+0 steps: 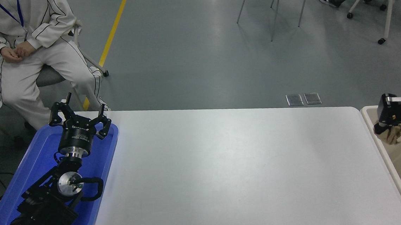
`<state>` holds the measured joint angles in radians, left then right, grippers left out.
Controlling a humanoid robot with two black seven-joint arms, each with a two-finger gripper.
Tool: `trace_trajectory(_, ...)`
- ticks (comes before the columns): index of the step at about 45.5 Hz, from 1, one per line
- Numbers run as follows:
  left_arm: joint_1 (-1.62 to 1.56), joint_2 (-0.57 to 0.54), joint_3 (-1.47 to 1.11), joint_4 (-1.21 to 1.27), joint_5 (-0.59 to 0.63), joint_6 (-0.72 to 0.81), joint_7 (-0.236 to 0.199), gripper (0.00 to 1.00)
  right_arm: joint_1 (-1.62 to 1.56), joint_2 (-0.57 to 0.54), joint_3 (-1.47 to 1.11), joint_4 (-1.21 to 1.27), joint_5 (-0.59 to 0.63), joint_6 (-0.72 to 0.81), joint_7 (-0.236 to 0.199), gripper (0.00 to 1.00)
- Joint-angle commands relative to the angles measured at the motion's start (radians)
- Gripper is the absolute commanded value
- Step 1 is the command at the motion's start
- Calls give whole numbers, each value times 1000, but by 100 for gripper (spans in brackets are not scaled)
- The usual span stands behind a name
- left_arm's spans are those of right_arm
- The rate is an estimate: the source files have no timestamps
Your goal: Pick up paper ball place in dustbin
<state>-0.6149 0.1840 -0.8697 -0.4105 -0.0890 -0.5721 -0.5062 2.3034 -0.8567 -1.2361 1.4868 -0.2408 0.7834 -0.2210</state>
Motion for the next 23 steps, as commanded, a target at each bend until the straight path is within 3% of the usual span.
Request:
trace_trajectory(1,0,0,0,-1,0,0,0,100,31,-1,-42,-2,9,2,0,0)
trace_trajectory(15,0,0,0,-1,0,0,0,100,2,-10,-126,-56,8,2,0,0)
trace_trajectory(23,0,0,0,-1,0,0,0,100,-129,-96,-112,-131,8,2,0,0)
